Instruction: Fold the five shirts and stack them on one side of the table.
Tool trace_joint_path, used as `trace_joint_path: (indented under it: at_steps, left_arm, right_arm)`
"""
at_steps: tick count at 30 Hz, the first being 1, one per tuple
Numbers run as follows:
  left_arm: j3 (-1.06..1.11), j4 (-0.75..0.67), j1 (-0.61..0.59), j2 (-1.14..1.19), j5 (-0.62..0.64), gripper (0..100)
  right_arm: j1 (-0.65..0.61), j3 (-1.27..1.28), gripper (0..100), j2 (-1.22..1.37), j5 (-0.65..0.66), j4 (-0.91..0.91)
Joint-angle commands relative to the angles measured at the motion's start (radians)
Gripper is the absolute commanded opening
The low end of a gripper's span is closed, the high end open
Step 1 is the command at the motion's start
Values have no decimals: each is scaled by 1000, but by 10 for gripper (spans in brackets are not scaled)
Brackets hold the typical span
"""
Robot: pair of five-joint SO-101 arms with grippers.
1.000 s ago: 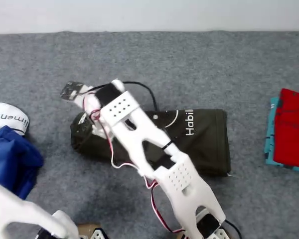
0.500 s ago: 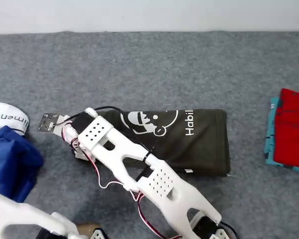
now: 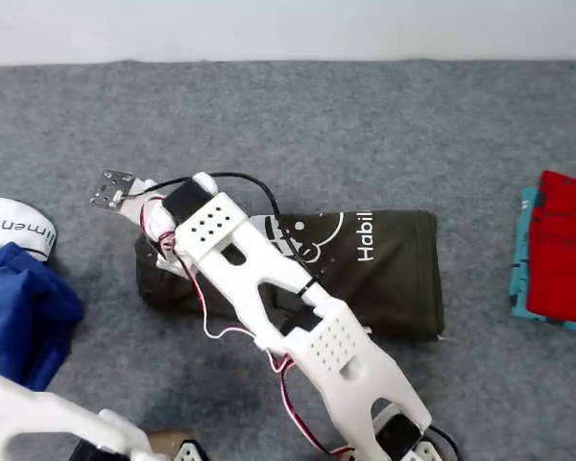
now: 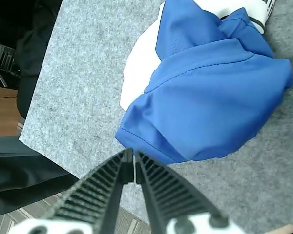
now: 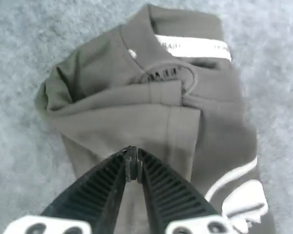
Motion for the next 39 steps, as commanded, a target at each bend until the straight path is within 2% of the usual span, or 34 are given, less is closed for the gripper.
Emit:
trace_joint_path:
  at_steps: [1,6,9,12,19,23,27,35,39]
  left_arm:
    - [-22,8,3,-31,-3,16]
    - [-22,8,-6,-31,-5,16]
    - [-22,8,-6,-32,-5,16]
    - [-27,8,-6,-32,-5,16]
    - [-27,8,-6,-32,-5,16]
    - [-27,8,-6,-32,-5,16]
    - [-27,8,-5,-32,-5,16]
    - [-24,8,-6,-32,-5,16]
    - [-24,8,-6,-32,-3,16]
  right_arm:
    - [-56,-12,10,50,-5,-87]
    - [-84,-14,10,119,52,-291]
    - [-77,-35,10,117,84,-340]
    - [-74,-114,10,108,83,-248]
    - [-76,-361,10,116,80,94]
    - [-67,-439,10,113,-6,252]
    - [-16,-333,10,48,-114,249]
    - [93,229,10,-266,-141,246]
    - [136,427,10,-367,-178,232]
